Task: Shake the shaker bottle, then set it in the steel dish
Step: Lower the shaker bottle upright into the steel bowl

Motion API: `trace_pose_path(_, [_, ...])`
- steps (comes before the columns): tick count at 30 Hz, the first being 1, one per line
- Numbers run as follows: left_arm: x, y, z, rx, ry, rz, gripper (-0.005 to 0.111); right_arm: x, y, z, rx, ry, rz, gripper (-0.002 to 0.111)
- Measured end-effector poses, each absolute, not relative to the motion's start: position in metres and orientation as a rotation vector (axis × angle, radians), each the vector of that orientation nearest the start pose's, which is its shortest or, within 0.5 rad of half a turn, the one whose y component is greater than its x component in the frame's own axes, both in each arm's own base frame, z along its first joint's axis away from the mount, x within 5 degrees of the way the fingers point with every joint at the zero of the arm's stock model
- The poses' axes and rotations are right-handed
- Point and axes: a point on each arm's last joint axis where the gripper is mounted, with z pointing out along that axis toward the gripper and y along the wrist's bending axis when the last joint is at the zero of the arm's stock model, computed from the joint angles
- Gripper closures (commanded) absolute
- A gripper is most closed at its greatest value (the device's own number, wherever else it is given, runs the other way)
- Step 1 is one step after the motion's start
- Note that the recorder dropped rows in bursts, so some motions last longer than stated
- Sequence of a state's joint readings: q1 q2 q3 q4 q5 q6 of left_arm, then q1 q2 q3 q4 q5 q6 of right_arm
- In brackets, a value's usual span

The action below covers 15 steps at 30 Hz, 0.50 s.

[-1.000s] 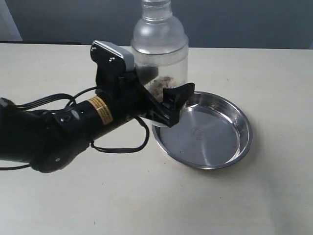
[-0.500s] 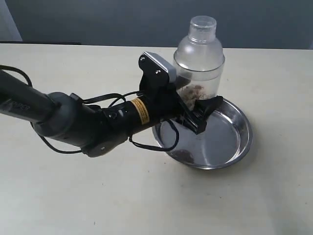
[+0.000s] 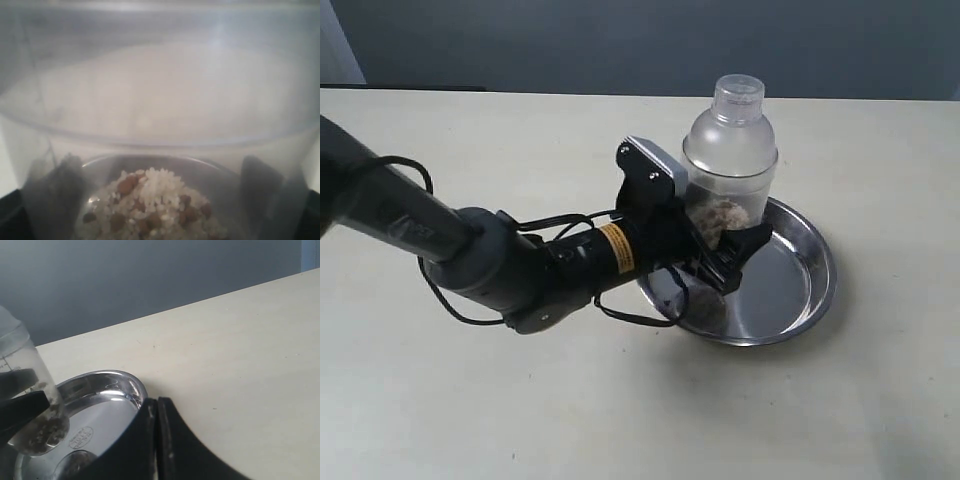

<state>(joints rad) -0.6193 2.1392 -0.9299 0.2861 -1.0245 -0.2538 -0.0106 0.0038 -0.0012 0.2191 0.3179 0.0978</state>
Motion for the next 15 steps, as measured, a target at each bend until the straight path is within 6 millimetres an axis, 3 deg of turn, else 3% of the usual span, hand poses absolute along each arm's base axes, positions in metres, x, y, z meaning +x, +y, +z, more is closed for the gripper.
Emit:
trace_pose_path(3, [0.315,-0.251,0.107,0.626,1.635,-0.741,0.075,0.054,0.006,0.185,0.236,1.789,0.272,0.109])
trace_pose_path(8, [0.315,-0.251,0.097,0.63,1.664,-0.736,0.074,0.054,0.006,0.185,0.236,1.789,0.272,0.109])
trace_pose_path(15, [0.317,-0.251,0.101,0.593,1.628,-0.743,0.074,0.054,0.006,0.185,0.236,1.789,0.272,0.109])
